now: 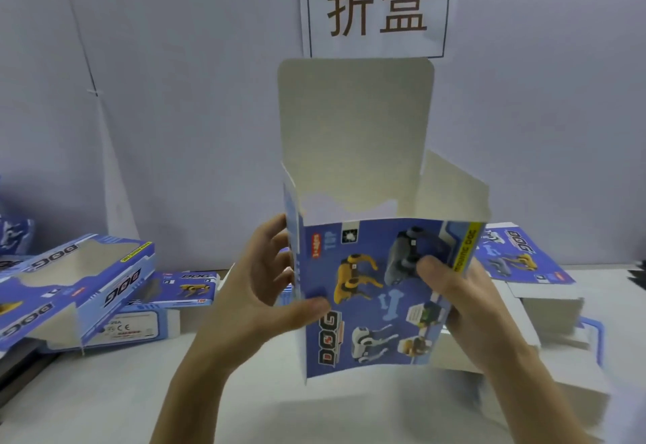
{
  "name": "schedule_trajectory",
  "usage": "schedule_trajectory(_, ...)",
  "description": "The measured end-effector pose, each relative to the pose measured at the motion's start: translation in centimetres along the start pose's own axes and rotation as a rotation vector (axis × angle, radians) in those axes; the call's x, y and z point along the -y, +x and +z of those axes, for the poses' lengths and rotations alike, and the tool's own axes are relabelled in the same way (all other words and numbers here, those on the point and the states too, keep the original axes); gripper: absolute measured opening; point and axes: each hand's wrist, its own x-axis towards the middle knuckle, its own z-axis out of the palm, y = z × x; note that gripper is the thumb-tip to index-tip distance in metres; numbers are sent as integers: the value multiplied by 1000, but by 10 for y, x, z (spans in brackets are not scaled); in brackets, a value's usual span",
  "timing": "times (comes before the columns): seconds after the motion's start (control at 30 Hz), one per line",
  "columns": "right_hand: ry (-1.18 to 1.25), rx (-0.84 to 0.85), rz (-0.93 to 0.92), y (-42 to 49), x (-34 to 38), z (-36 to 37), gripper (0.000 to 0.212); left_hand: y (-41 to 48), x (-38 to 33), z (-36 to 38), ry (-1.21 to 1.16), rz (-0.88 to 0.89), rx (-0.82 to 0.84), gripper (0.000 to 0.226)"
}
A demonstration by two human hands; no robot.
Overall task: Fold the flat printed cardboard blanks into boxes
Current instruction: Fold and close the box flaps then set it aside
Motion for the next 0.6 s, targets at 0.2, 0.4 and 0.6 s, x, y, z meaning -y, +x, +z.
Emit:
schedule_trajectory(0.2,33,-12,-48,2,-3,1,50,-1,0,4,65,13,9,91)
schedule_trajectory(0.4,48,93,-35,4,-4,-3,56,-3,7,-5,14,12,49,82)
schedule_trajectory(0.6,-72,-53,-72,4,-8,15,62,-1,17,22,179,66,-49,76)
